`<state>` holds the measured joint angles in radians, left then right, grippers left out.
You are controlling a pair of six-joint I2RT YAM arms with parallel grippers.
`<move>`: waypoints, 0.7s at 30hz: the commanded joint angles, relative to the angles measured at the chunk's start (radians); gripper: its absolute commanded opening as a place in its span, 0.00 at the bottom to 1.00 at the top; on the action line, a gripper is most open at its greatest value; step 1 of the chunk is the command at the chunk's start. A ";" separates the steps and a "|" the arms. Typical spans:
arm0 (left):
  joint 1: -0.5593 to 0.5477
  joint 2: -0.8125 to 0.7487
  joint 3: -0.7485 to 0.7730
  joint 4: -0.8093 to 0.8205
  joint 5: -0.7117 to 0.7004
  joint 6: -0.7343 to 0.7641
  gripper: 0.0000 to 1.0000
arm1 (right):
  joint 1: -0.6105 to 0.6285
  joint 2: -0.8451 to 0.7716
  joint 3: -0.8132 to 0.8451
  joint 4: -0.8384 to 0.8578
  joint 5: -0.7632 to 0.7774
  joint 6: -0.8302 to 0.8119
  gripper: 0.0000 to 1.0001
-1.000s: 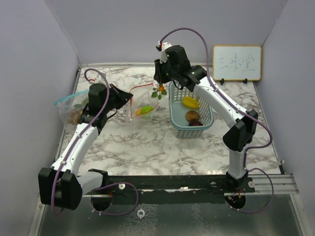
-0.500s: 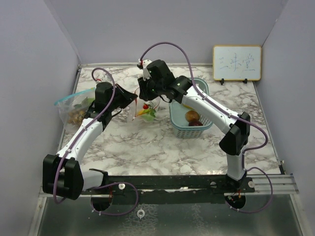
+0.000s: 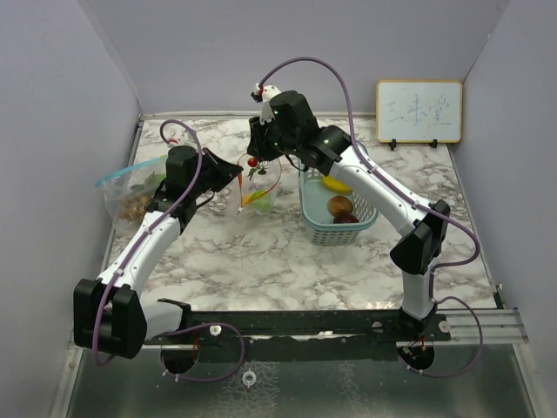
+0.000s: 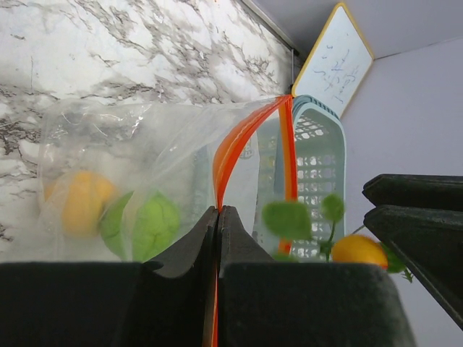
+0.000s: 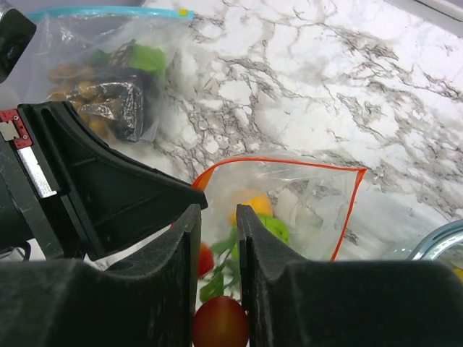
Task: Place the food in the zip-top bag and seal the zipper
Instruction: Place the fake fruit in the zipper food storage bag.
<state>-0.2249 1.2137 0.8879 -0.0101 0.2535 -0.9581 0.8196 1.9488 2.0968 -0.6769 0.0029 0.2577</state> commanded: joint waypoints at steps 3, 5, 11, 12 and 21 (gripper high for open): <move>-0.002 -0.028 -0.001 0.012 0.002 0.002 0.00 | 0.002 0.025 -0.027 0.050 -0.026 0.010 0.11; -0.002 -0.023 -0.002 0.017 0.003 0.000 0.00 | 0.003 0.019 -0.065 0.061 -0.030 0.011 0.32; -0.002 -0.009 0.000 0.032 0.011 -0.009 0.00 | 0.002 0.024 -0.090 0.063 0.002 -0.022 0.63; -0.002 -0.008 0.000 0.035 0.013 -0.011 0.00 | 0.003 0.024 -0.089 0.063 0.010 -0.026 0.65; -0.002 -0.014 -0.006 0.034 0.011 -0.013 0.00 | -0.026 -0.068 -0.090 -0.034 0.287 -0.071 0.95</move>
<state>-0.2249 1.2118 0.8879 -0.0078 0.2535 -0.9672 0.8196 1.9640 2.0041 -0.6476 0.0849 0.2241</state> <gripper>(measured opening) 0.016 0.845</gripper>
